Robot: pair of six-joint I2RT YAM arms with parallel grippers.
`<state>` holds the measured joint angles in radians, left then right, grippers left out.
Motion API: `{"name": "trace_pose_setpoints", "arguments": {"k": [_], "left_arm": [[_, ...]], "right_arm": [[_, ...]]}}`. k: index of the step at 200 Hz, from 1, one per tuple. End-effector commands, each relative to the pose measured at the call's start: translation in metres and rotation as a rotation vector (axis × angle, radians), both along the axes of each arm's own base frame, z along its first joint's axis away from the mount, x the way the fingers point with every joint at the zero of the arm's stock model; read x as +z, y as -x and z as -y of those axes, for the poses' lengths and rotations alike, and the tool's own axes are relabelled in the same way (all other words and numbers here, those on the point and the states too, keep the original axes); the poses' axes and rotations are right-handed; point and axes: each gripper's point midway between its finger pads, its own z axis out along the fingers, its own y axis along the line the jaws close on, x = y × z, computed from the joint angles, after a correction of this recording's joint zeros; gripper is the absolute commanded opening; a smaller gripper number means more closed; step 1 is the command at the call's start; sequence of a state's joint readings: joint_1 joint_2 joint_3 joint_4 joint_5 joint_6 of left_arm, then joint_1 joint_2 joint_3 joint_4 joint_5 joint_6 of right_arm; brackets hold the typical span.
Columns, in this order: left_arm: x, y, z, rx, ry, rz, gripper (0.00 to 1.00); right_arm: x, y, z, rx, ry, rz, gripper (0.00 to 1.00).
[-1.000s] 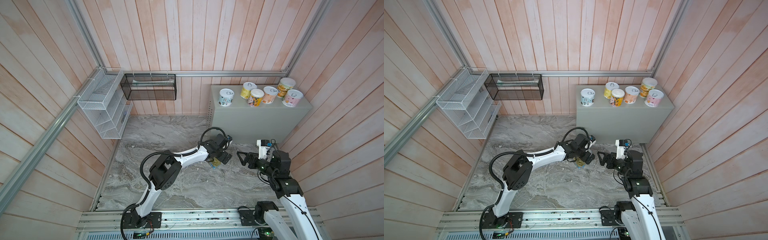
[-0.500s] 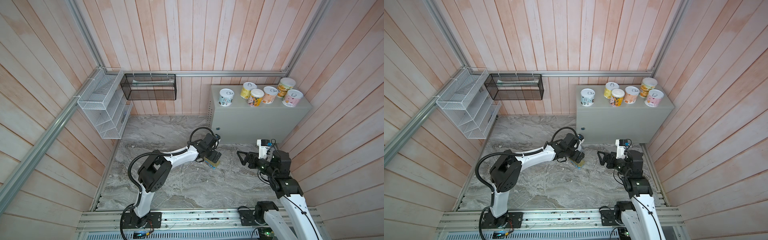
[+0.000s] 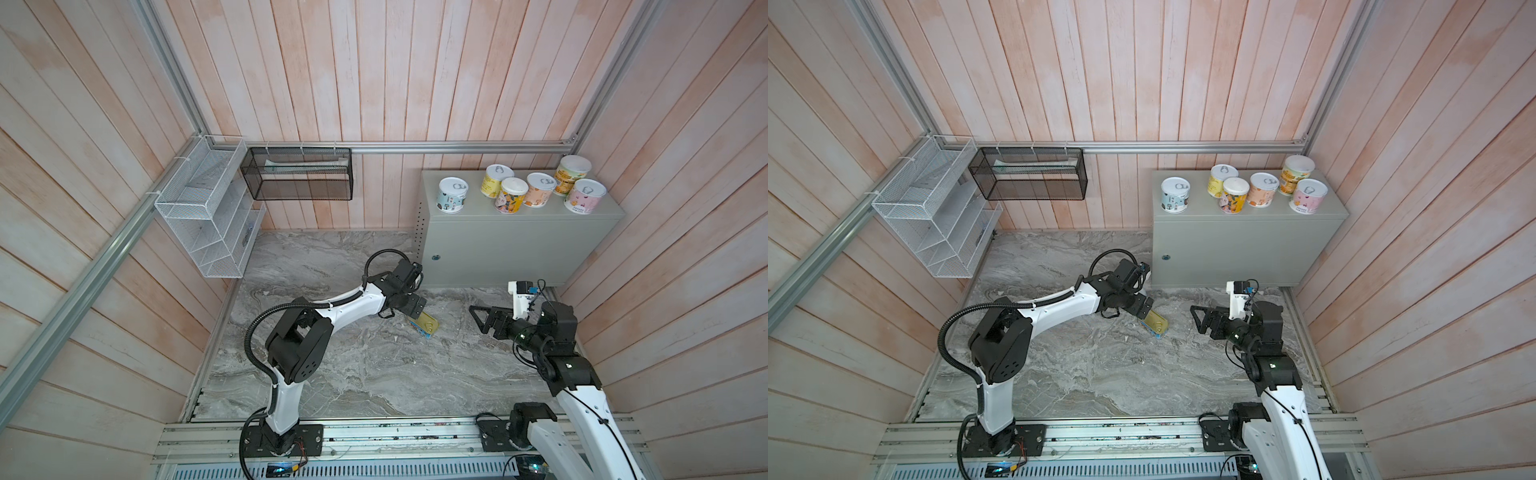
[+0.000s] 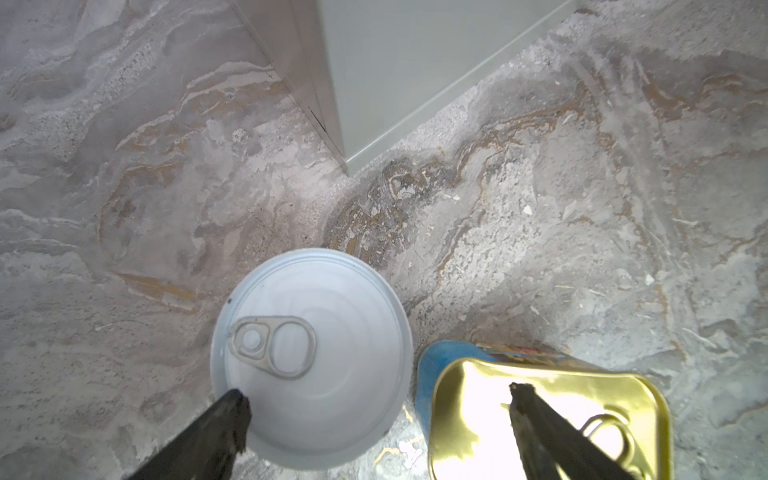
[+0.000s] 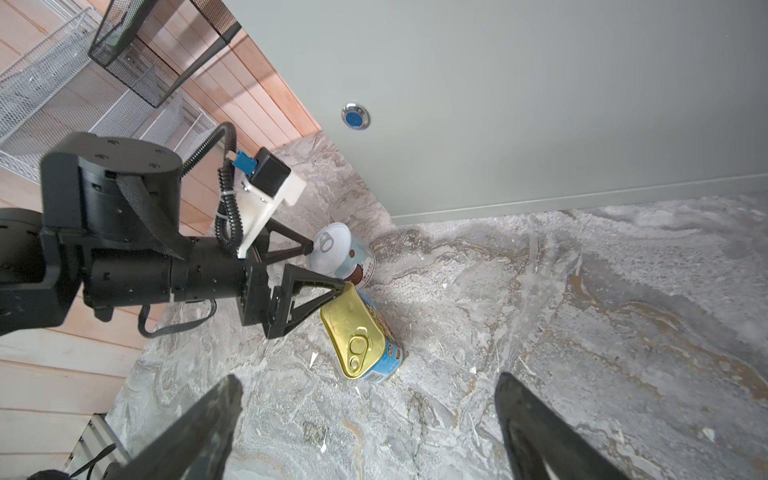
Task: Place and organize the canned foods onto the counter
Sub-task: 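Close the left gripper on the white-lid coconut-print can on the floor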
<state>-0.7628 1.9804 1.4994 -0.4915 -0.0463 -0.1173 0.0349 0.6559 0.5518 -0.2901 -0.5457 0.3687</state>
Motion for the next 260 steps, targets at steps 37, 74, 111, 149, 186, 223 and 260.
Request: {"name": "trace_pose_setpoints", "arguments": {"k": [37, 74, 111, 149, 186, 223, 260], "left_arm": [[0.025, -0.02, -0.008, 0.047, -0.001, 0.037, 1.0], [0.013, -0.031, -0.013, 0.055, 0.022, -0.001, 1.0], [0.006, -0.036, -0.005, 0.032, 0.036, -0.009, 1.0], [-0.006, -0.039, 0.001, 0.019, 0.028, -0.027, 1.0], [-0.022, -0.043, -0.003, 0.024, 0.001, -0.049, 1.0], [-0.023, -0.045, -0.004, 0.022, -0.001, -0.04, 0.88], [-0.02, -0.049, -0.009, 0.034, 0.006, -0.03, 0.72]], "right_arm": [[-0.008, 0.003, -0.009, 0.05, -0.036, -0.011, 0.94], [-0.006, 0.004, -0.013, 0.076, -0.039, -0.006, 0.94], [-0.005, 0.005, -0.017, 0.085, -0.033, -0.003, 0.94], [-0.007, 0.003, -0.018, 0.082, -0.02, -0.01, 0.94], [-0.009, 0.002, -0.017, 0.076, -0.012, -0.017, 0.94], [-0.014, 0.002, -0.023, 0.096, 0.001, -0.029, 0.94], [-0.009, 0.002, -0.034, 0.12, 0.031, 0.007, 0.94]]}}
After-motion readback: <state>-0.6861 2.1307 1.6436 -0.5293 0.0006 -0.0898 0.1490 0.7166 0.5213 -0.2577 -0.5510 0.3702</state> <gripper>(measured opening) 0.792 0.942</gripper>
